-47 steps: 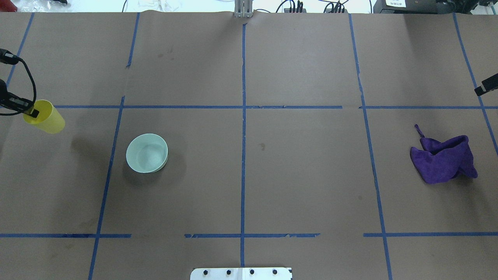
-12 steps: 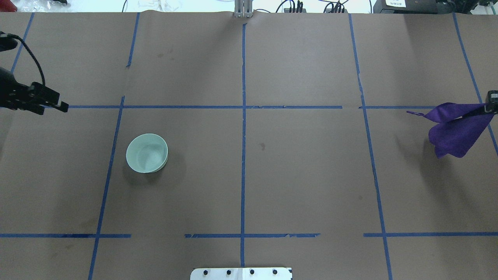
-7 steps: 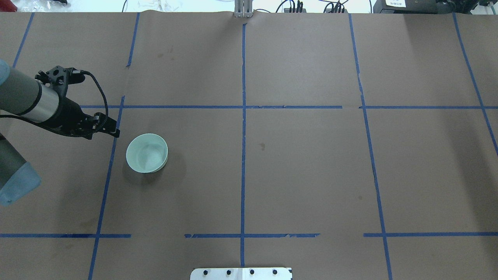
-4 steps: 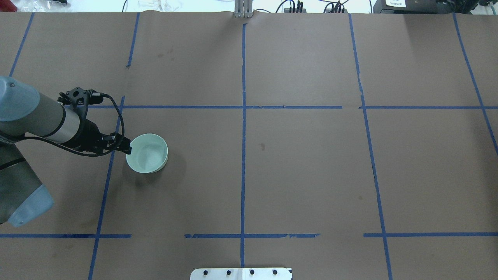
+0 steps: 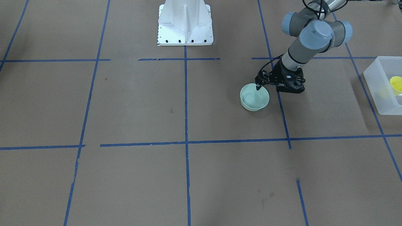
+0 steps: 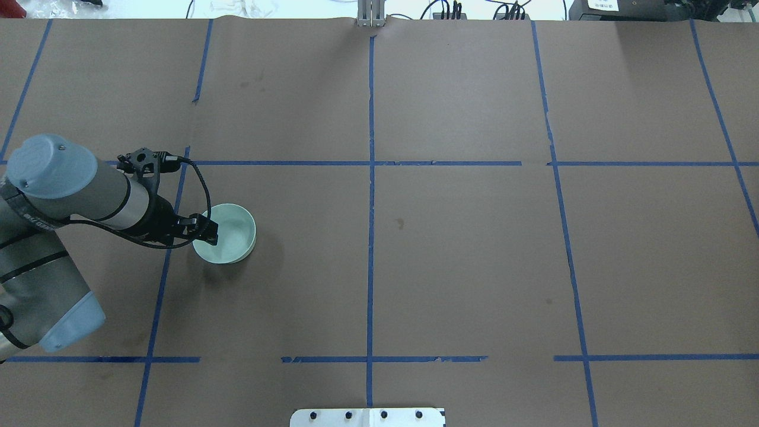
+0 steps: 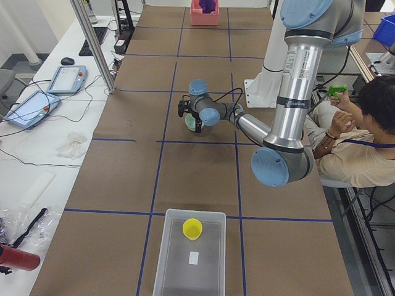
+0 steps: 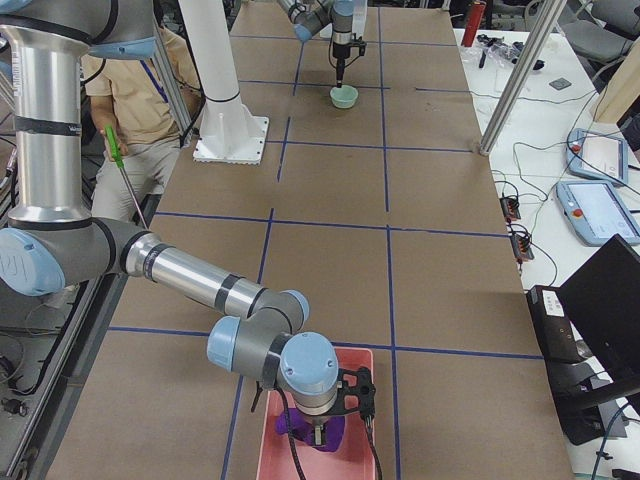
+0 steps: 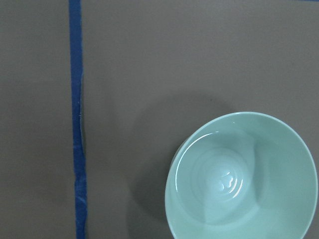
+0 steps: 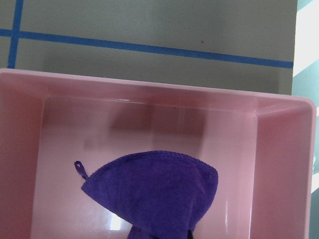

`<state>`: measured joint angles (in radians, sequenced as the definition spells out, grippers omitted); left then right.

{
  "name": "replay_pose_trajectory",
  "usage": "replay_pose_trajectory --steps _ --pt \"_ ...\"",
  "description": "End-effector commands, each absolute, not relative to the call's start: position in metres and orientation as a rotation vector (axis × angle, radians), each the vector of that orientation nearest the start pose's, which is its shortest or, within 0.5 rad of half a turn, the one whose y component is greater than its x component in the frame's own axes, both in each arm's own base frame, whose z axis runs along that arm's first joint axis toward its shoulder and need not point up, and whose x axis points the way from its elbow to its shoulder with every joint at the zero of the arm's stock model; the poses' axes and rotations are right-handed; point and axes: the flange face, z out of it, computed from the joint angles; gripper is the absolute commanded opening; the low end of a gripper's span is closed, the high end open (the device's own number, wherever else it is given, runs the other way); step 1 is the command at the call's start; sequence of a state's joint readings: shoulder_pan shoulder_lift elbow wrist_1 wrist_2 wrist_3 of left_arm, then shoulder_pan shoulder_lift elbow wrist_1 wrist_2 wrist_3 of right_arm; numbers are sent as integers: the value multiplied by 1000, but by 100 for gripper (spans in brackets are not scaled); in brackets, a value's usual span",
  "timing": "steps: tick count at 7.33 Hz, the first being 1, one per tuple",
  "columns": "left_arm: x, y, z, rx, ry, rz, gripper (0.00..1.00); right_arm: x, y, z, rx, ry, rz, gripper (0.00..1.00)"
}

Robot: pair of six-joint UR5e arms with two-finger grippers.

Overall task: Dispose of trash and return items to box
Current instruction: 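Grasp the green bowl rim with the left gripper and lift it away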

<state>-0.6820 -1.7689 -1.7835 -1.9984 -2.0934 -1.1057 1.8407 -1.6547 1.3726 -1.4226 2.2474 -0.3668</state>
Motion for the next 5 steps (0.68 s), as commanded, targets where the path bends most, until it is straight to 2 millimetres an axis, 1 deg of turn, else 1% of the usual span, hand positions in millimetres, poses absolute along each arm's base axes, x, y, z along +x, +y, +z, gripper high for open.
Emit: replay_pose_trajectory --steps 1,2,3,4,5 --pt "404 -437 416 35 925 8 90 181 -394 796 97 -676 -32 15" --pt "403 -438 414 50 921 -2 82 177 -394 799 84 -680 -21 29" --pt "403 -438 411 52 926 -3 43 173 -397 798 85 -681 -28 34" --pt "402 -439 409 54 929 -5 0 170 -400 796 83 -680 -30 72" --pt "401 -438 406 57 935 -4 0 170 -404 787 103 -679 -35 100"
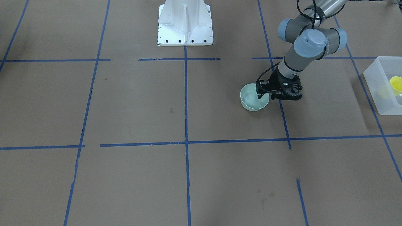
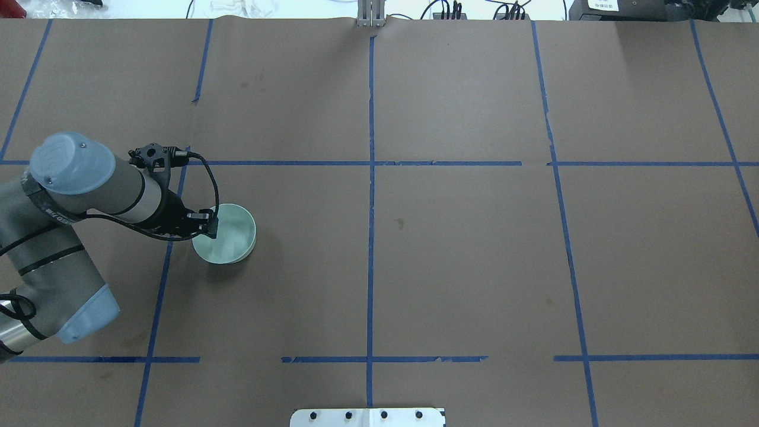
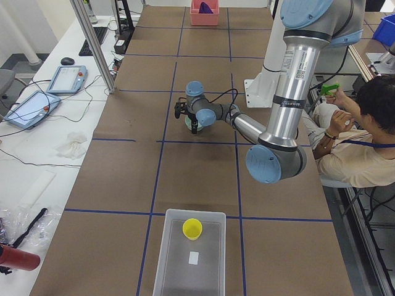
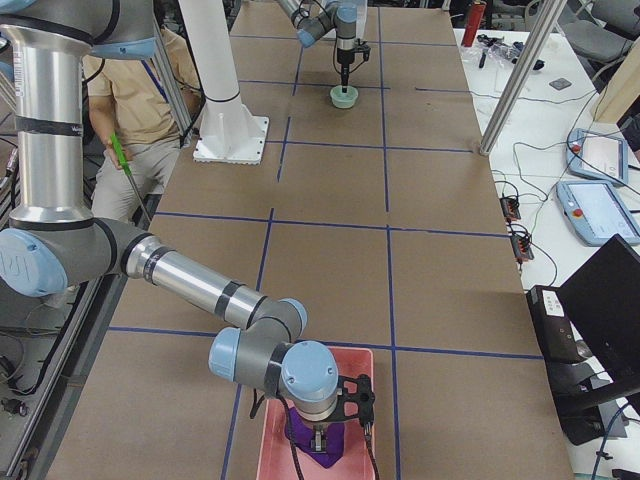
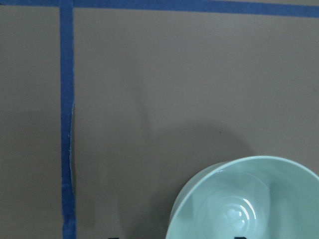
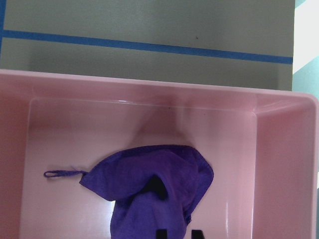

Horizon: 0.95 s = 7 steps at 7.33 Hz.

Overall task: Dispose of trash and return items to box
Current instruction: 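Grasp the green bowl rim with the left gripper and lift it away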

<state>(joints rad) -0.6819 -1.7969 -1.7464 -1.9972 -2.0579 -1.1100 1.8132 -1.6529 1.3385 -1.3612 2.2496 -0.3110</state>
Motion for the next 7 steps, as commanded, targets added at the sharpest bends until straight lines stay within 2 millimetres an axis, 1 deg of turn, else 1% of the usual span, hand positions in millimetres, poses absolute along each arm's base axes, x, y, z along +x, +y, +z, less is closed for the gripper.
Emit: replay_pose_trajectory --steps 1,2,3,4,5,6,7 --pt "400 -439 401 57 942 -19 0 175 -426 752 172 -676 -55 100" --pt "387 -433 377 83 977 -16 0 169 -443 706 237 -680 -52 100" --pt "368 -426 356 111 1007 -19 0 146 -459 665 250 -703 -8 100" --pt "342 -436 341 141 1011 -49 0 106 -474 623 239 -730 34 100" --pt "296 -457 324 211 1027 -96 0 73 -482 593 222 -756 75 100" --pt "245 -473 321 299 1013 -115 0 58 -483 572 226 -775 80 100" --pt "204 -475 341 329 981 -85 0 49 -483 556 227 -802 90 100"
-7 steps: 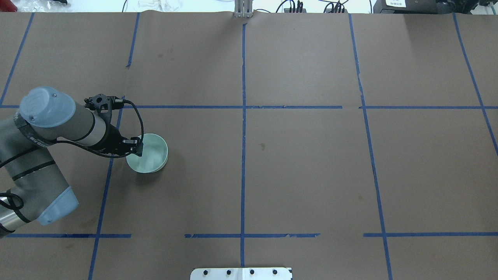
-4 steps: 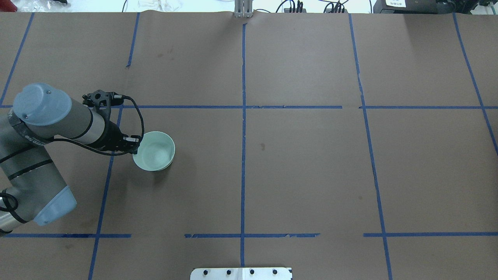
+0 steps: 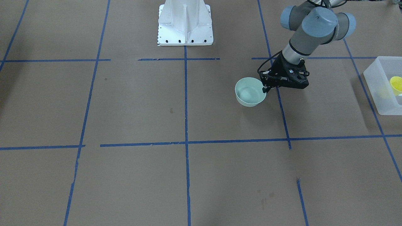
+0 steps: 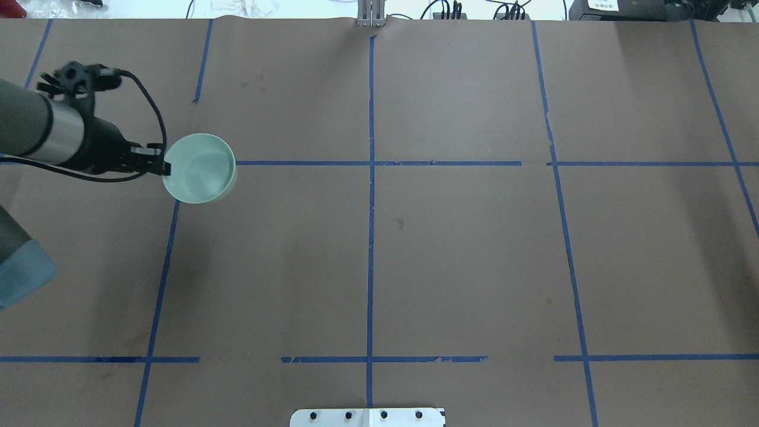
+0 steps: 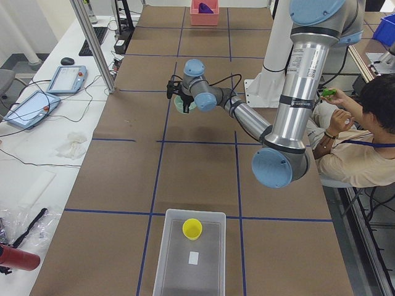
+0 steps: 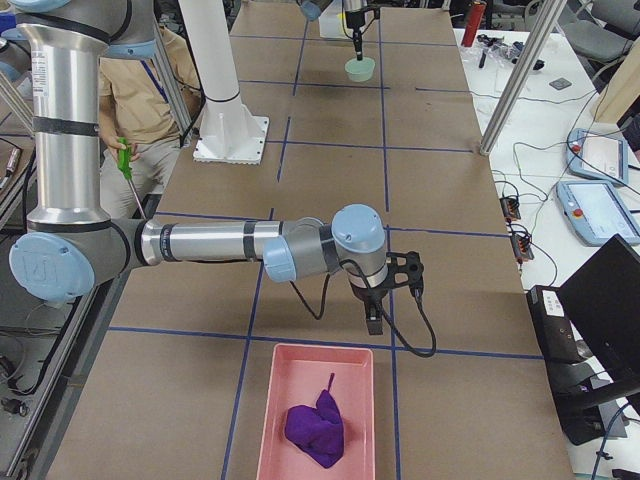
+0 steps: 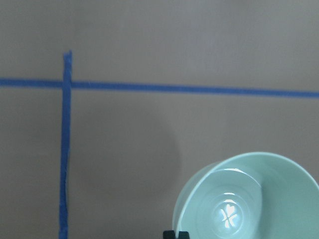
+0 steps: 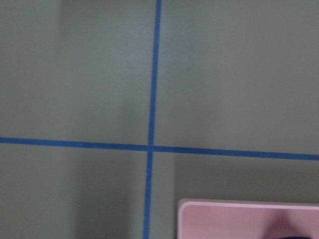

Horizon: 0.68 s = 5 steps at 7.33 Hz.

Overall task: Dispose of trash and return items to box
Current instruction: 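Grasp the green bowl rim with the left gripper and lift it away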

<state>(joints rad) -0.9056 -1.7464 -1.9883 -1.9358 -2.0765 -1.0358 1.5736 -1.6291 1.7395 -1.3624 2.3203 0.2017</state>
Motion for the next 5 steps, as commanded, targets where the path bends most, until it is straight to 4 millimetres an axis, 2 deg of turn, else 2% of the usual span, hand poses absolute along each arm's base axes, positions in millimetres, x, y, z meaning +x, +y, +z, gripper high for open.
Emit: replay_pose_trajectory --steps 1,2,3,4,5 --pt "147 -482 371 375 932 -46 0 39 -483 542 226 -819 96 100" --pt "87 -476 417 411 860 22 0 29 -484 532 218 -831 110 100" --pt "55 -465 460 425 793 113 0 23 -483 527 213 -835 114 100" --pt "8 -469 519 429 717 180 0 20 -483 524 216 -837 106 100" --pt "-48 -478 587 420 661 224 0 14 -484 524 212 -836 96 100"
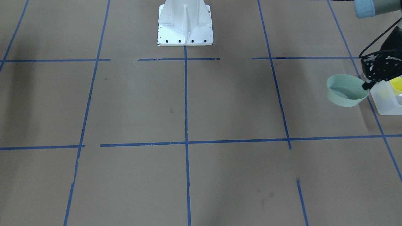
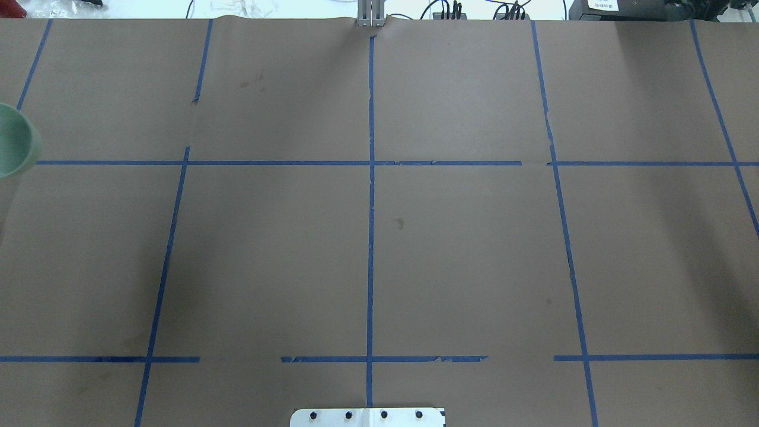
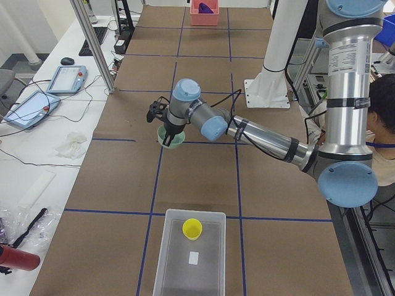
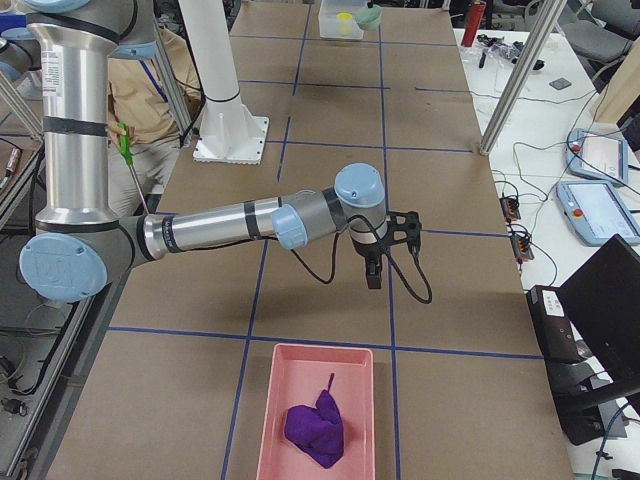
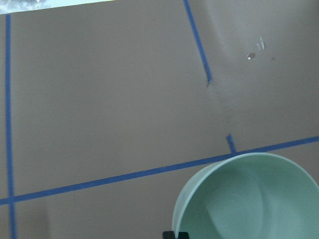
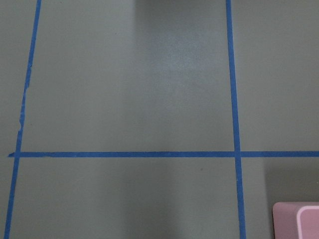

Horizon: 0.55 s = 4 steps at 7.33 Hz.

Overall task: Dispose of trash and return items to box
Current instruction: 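Place the green bowl into the white bin with the left gripper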

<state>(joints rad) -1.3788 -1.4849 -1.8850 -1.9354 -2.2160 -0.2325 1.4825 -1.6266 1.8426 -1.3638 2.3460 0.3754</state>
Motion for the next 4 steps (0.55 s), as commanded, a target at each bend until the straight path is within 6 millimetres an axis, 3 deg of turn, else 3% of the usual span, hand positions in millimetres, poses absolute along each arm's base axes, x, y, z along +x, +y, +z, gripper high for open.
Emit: replay_pose_trajectory --steps 1,3,4 --pt "-79 -479 644 390 625 285 0 10 -484 524 208 -835 88 100" --pt "-152 -448 748 360 574 337 0 5 -488 520 214 -833 77 100" --pt "-159 -438 769 331 578 323 0 3 -490 520 211 -834 73 100"
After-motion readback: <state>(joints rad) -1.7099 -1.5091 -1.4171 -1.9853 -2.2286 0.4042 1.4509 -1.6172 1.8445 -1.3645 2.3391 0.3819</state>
